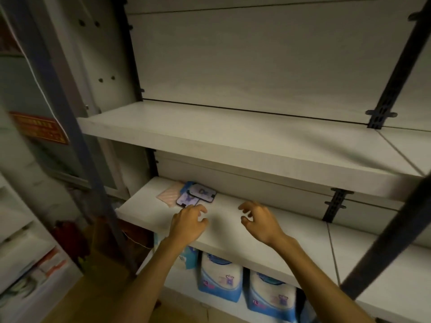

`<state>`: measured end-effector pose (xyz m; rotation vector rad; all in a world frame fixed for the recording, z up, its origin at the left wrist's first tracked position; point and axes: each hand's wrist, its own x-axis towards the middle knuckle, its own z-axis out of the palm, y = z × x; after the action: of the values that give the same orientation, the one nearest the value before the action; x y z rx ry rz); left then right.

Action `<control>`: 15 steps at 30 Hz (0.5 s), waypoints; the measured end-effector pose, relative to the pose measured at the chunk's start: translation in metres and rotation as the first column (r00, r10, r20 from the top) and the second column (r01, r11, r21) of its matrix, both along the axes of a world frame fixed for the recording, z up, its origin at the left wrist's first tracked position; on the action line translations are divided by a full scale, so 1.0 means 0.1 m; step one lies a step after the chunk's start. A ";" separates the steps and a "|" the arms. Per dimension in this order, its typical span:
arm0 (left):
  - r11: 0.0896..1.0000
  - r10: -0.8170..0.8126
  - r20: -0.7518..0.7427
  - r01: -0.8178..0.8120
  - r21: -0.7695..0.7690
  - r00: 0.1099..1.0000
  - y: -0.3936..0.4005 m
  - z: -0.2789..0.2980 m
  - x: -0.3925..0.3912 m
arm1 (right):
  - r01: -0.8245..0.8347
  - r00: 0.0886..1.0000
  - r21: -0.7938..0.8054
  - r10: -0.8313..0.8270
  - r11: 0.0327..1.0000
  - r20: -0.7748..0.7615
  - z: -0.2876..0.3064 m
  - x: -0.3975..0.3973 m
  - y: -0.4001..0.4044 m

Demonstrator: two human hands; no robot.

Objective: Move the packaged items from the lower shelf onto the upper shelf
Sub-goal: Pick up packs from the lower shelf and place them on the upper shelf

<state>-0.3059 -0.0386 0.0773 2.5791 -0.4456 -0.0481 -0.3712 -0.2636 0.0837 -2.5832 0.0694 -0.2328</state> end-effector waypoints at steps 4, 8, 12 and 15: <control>0.994 0.103 -0.078 -0.101 0.032 0.992 0.32 -0.26 0.47 | 0.017 0.998 0.009 -0.017 1.000 -0.068 -0.19 0.36 0.19; 0.981 0.179 -0.110 -0.168 0.101 0.978 0.49 -0.48 0.88 | 0.037 0.987 0.001 -0.036 0.999 -0.154 -0.40 0.64 0.35; 0.964 0.225 -0.112 -0.204 0.174 0.968 0.59 -0.70 1.31 | 0.080 0.972 -0.003 -0.079 0.997 -0.222 -0.56 0.91 0.51; 0.960 0.220 -0.108 -0.196 0.201 0.969 0.64 -0.86 1.61 | 0.134 0.957 -0.003 -0.130 0.991 -0.259 -0.68 1.09 0.64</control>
<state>-0.1450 0.0253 -0.0090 2.7740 -0.1239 -0.1903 -0.2626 -0.1994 0.0158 -2.5819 0.3388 0.0583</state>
